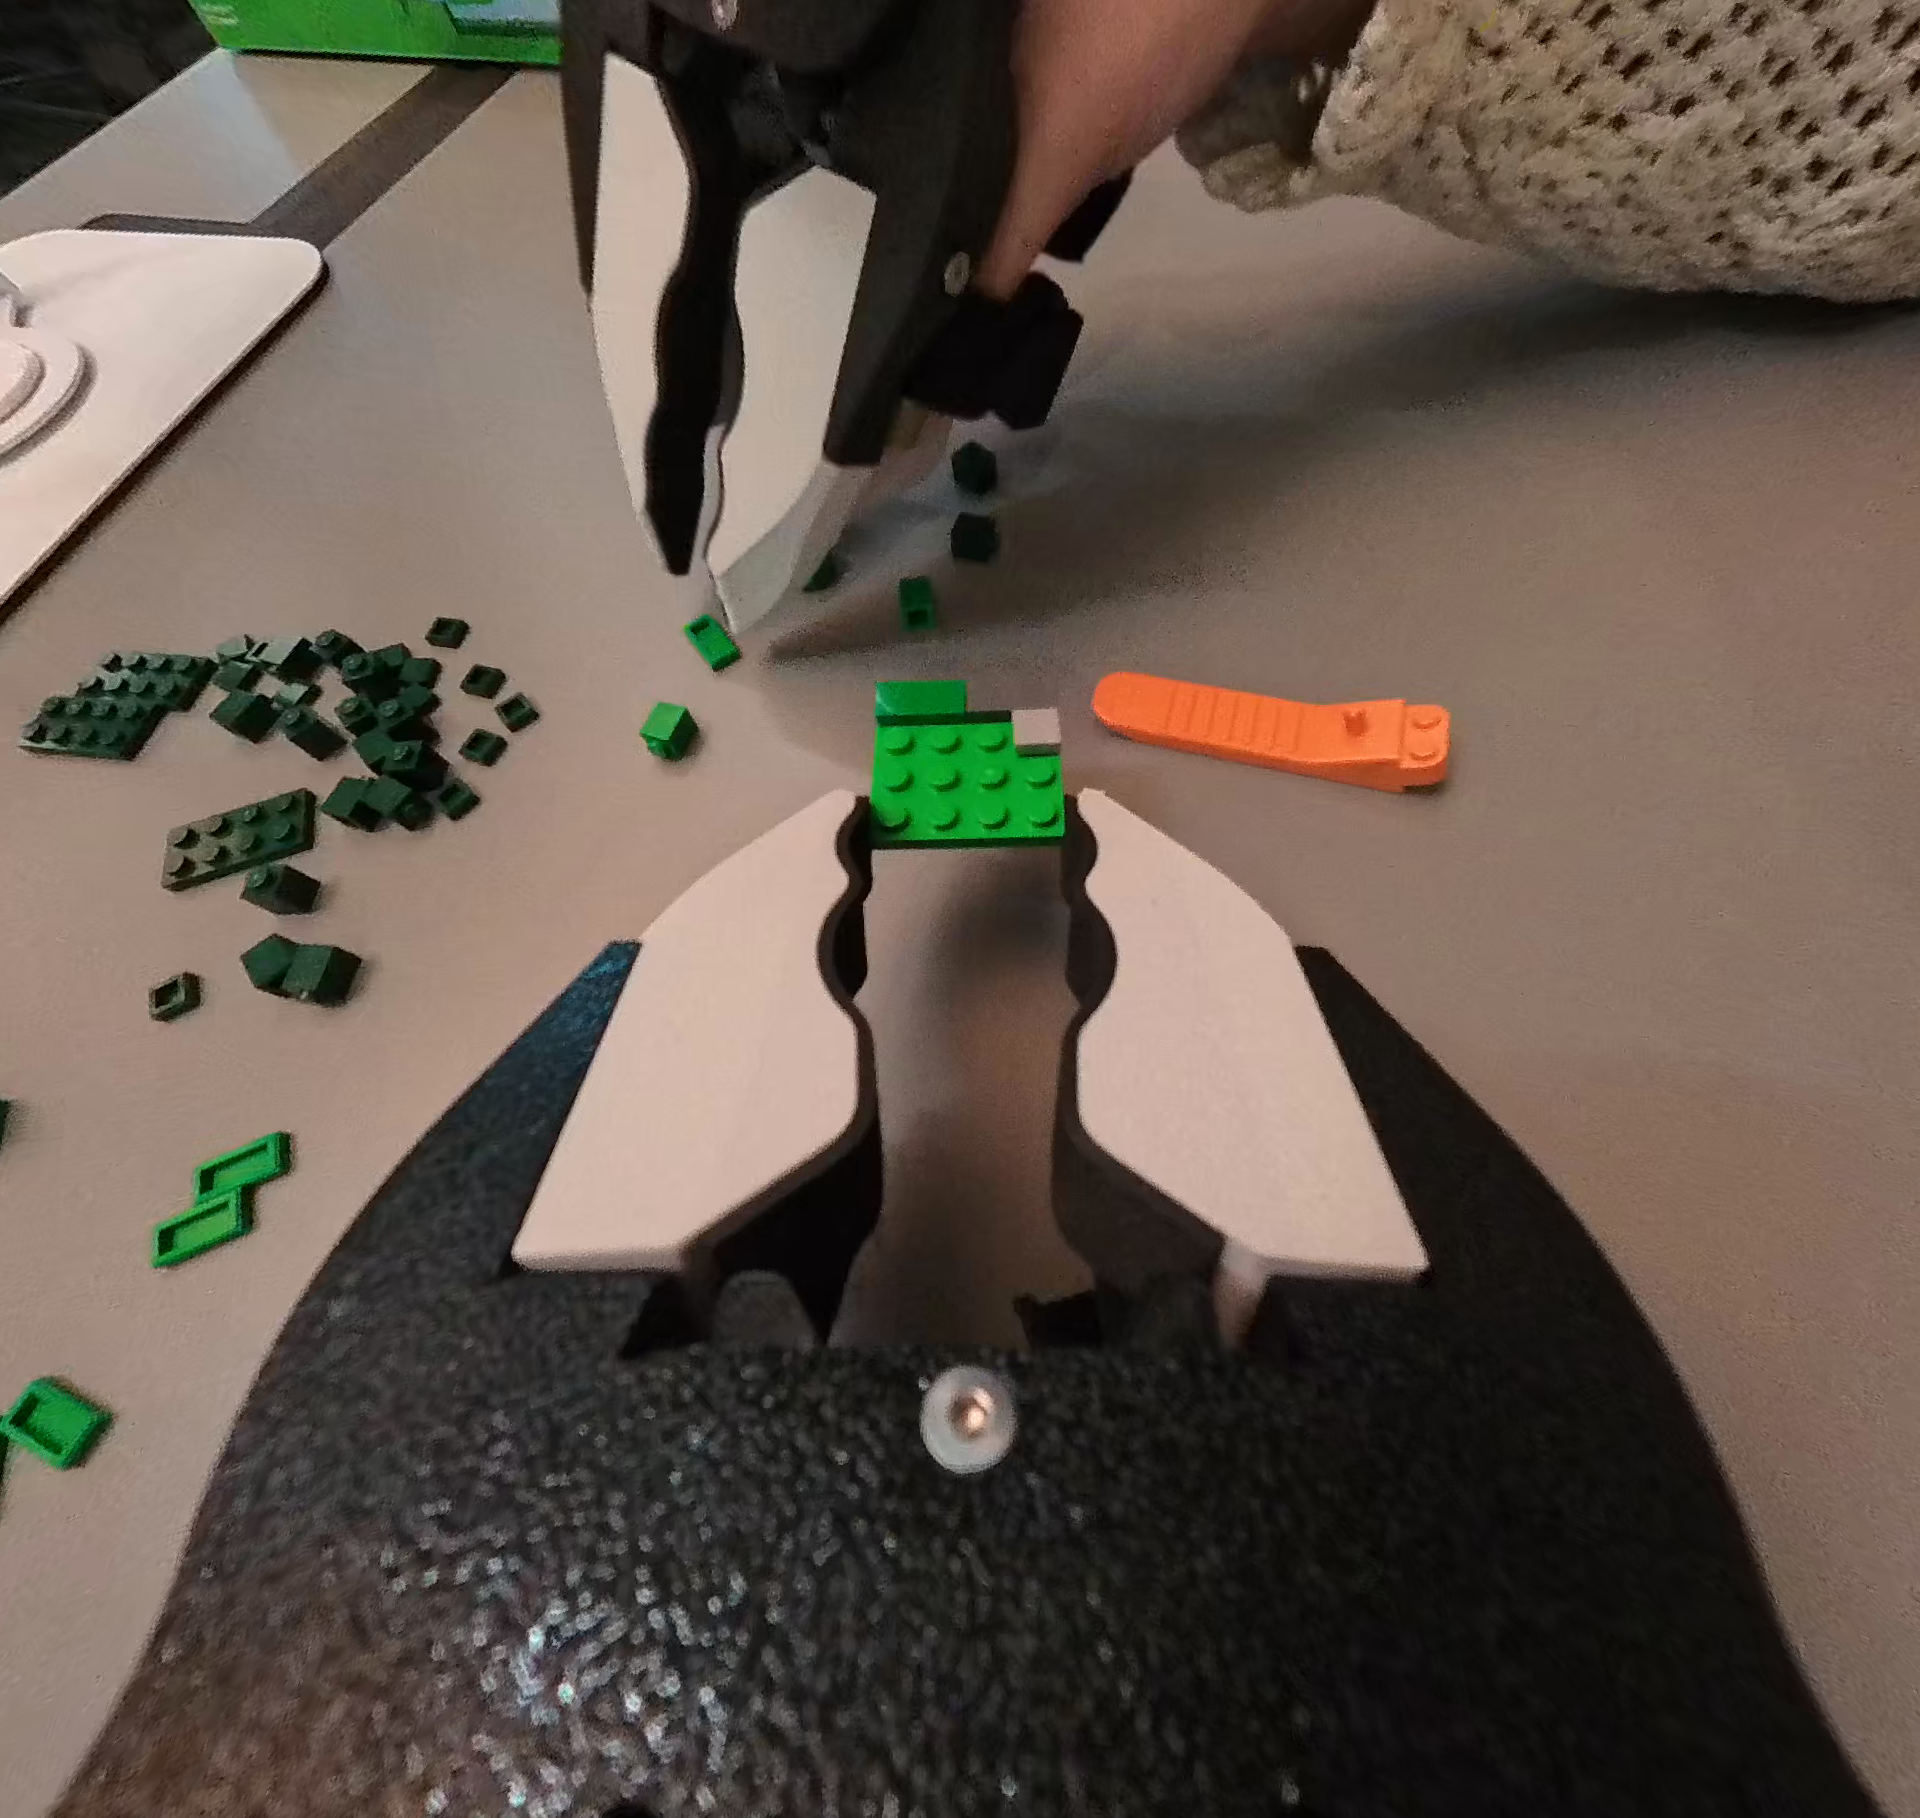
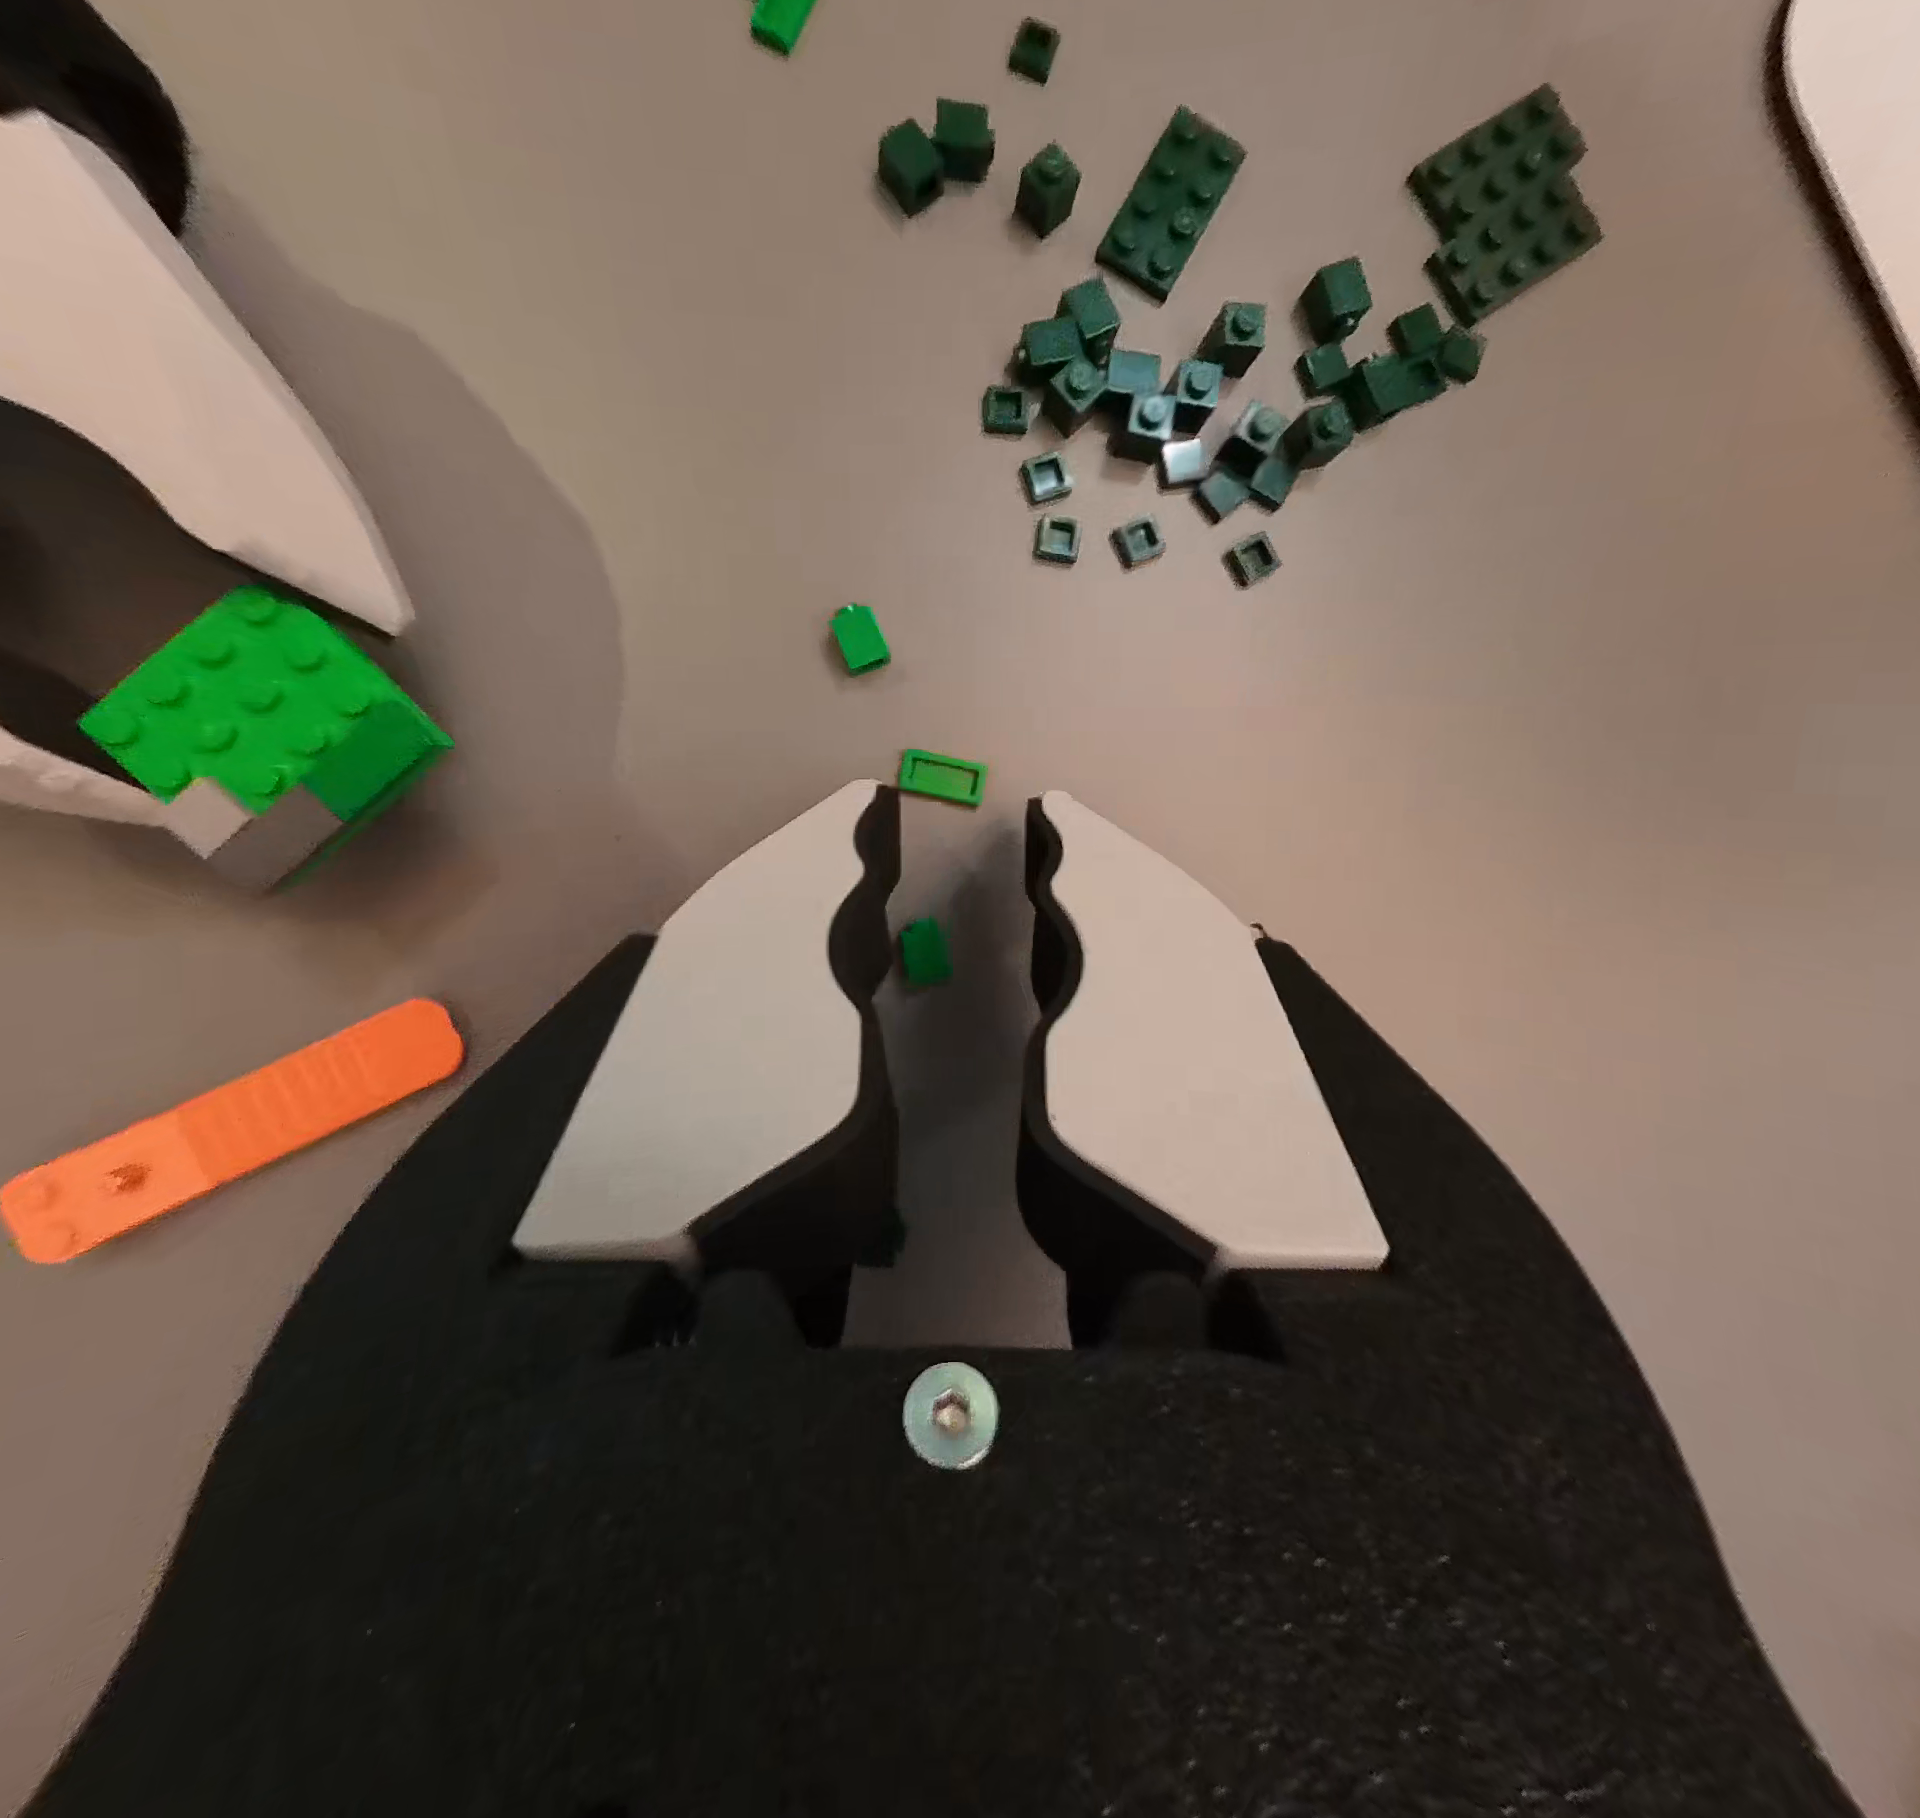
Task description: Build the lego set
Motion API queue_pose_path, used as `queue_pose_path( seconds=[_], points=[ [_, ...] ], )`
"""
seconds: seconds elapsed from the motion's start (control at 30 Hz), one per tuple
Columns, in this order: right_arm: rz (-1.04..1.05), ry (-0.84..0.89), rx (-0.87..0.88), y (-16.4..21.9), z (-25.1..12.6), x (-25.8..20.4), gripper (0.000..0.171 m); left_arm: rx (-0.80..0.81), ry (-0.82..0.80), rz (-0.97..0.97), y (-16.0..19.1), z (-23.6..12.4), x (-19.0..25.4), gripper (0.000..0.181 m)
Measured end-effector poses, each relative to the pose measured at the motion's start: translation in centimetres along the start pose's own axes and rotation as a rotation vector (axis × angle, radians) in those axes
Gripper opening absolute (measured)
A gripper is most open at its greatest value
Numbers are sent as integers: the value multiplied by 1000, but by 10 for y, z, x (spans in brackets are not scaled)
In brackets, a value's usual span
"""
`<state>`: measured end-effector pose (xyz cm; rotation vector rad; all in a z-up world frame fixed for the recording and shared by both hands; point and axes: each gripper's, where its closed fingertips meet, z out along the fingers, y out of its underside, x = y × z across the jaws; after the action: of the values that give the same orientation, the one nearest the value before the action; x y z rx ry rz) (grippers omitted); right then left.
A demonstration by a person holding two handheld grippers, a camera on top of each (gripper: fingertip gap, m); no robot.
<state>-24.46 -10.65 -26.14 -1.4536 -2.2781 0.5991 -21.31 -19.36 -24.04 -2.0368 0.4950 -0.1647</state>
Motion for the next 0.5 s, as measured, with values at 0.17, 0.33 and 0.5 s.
queue_pose_path(
  seconds=[0.17,0.33,0.5],
  points=[
    [16,3,-34,1,7,-1,22,-56,-1,-10,8,2,0,34],
    [30,-25,-40,0,10,-3,16,-125,-7,8,17,6,1,34],
    [-47,-4,30,-5,4,-6,16,-141,-28,9,20,7,-2,34]
  ],
)
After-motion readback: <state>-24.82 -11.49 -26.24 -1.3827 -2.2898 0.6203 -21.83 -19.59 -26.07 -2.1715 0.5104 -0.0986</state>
